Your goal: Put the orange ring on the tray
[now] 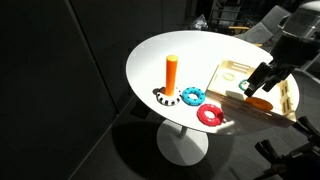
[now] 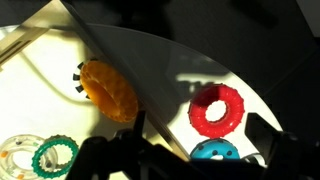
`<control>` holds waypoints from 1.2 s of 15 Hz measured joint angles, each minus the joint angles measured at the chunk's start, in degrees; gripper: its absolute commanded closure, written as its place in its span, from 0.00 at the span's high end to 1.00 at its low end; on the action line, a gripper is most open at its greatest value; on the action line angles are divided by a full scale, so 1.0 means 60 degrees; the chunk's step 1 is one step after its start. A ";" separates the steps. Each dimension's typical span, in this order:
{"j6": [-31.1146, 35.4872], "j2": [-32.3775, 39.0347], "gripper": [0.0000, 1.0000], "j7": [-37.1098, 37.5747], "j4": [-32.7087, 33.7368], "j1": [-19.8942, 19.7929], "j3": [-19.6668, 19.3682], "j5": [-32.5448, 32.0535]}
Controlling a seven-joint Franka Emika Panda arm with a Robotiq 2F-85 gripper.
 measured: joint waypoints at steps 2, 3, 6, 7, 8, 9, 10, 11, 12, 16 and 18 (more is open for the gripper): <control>-0.0210 -0.0249 1.00 0.0777 0.0056 0.0006 0.0000 -0.0764; -0.0339 -0.0386 1.00 0.1061 0.0093 0.0006 0.0000 -0.1039; -0.0785 -0.0855 1.00 0.1535 0.0181 0.0008 0.0000 -0.1499; -0.0971 -0.1018 1.00 0.1545 0.0213 0.0008 0.0000 -0.1509; -0.1193 -0.1181 1.00 0.1545 0.0254 0.0008 -0.0003 -0.1509; -0.1450 -0.1337 1.00 0.1545 0.0308 0.0008 -0.0014 -0.1511; -0.1729 -0.1505 1.00 0.1545 0.0374 0.0008 -0.0031 -0.1529; -0.2017 -0.1666 1.00 0.1546 0.0437 0.0008 -0.0049 -0.1576; -0.2327 -0.1827 1.00 0.1547 0.0513 0.0008 -0.0070 -0.1659; -0.3448 -0.2410 1.00 0.1655 0.0856 -0.0007 -0.0126 -0.2155; -0.3865 -0.2649 1.00 0.1712 0.0997 -0.0008 -0.0129 -0.2313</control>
